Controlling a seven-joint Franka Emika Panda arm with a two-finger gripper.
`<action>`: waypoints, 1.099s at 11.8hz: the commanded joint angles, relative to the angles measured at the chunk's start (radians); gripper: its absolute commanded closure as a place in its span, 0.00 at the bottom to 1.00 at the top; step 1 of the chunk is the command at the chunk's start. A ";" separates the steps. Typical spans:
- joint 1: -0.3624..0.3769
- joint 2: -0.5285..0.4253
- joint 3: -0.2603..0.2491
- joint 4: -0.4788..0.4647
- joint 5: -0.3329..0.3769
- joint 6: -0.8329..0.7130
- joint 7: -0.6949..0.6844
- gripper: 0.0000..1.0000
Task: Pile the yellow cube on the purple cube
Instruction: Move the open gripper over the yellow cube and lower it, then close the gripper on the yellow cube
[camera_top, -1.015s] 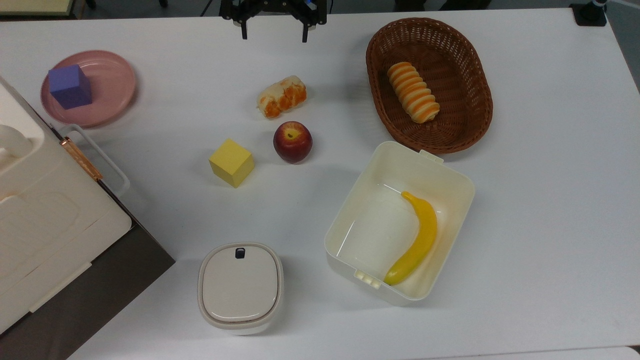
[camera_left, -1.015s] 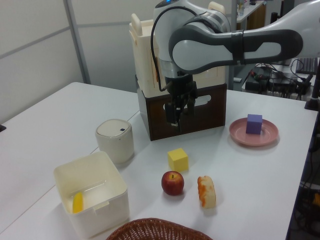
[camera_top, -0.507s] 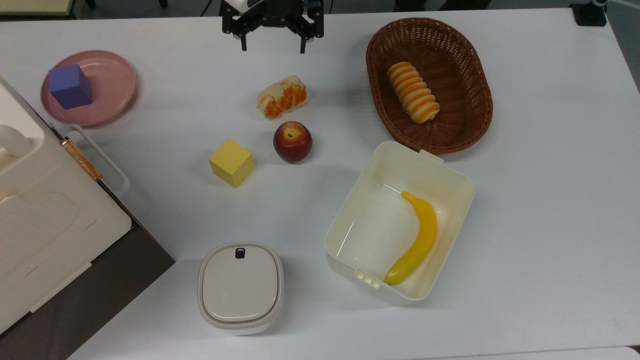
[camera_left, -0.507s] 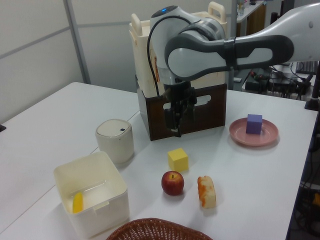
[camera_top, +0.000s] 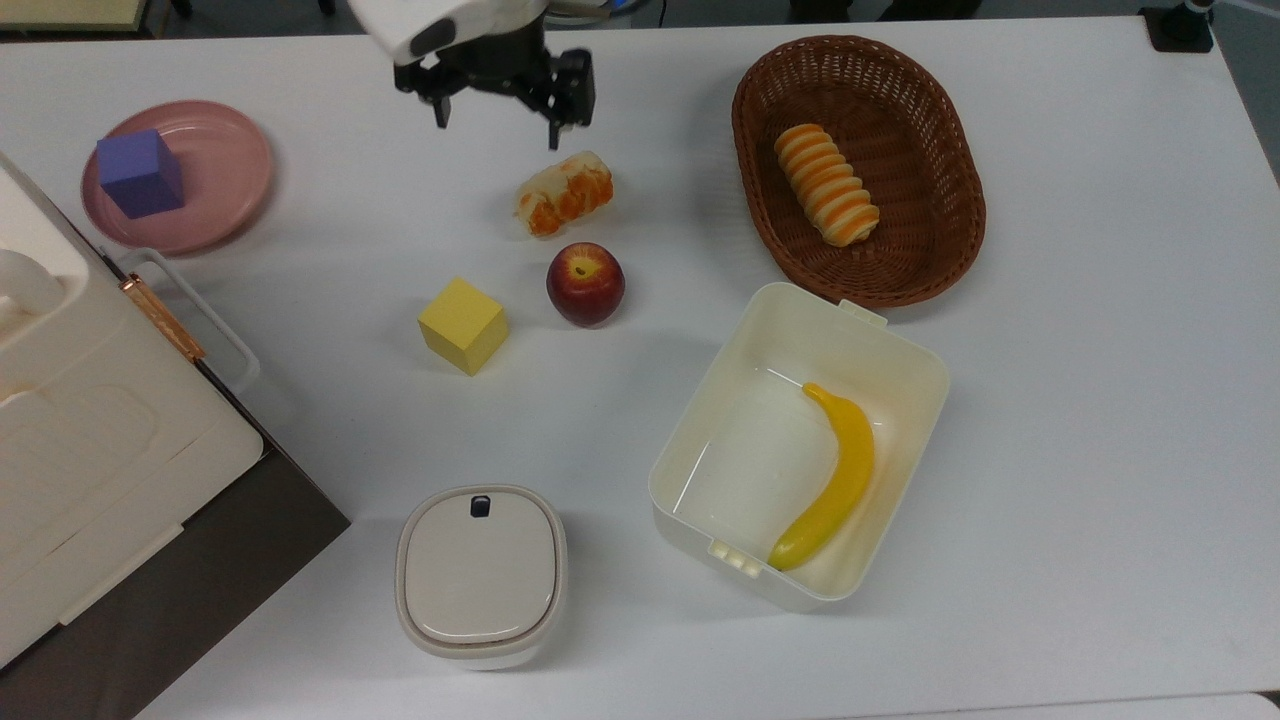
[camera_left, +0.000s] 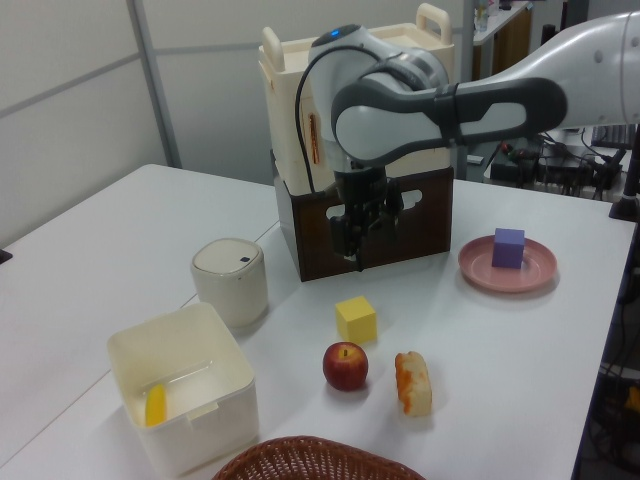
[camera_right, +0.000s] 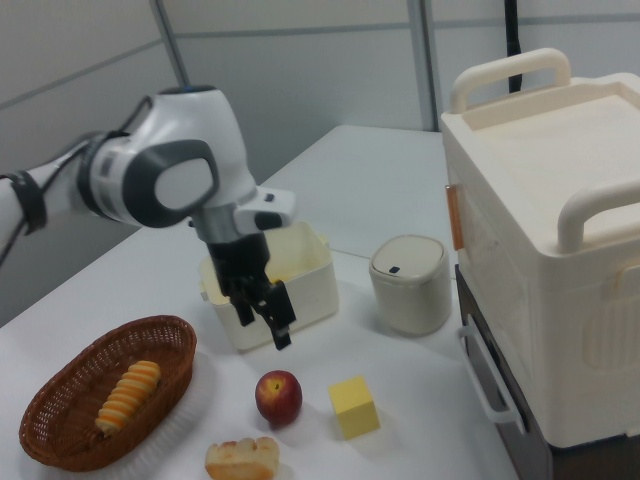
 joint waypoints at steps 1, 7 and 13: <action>-0.054 0.065 -0.002 -0.016 -0.002 0.106 0.139 0.00; -0.105 0.227 -0.002 -0.039 -0.002 0.318 0.400 0.00; -0.099 0.318 0.006 -0.039 -0.014 0.379 0.436 0.00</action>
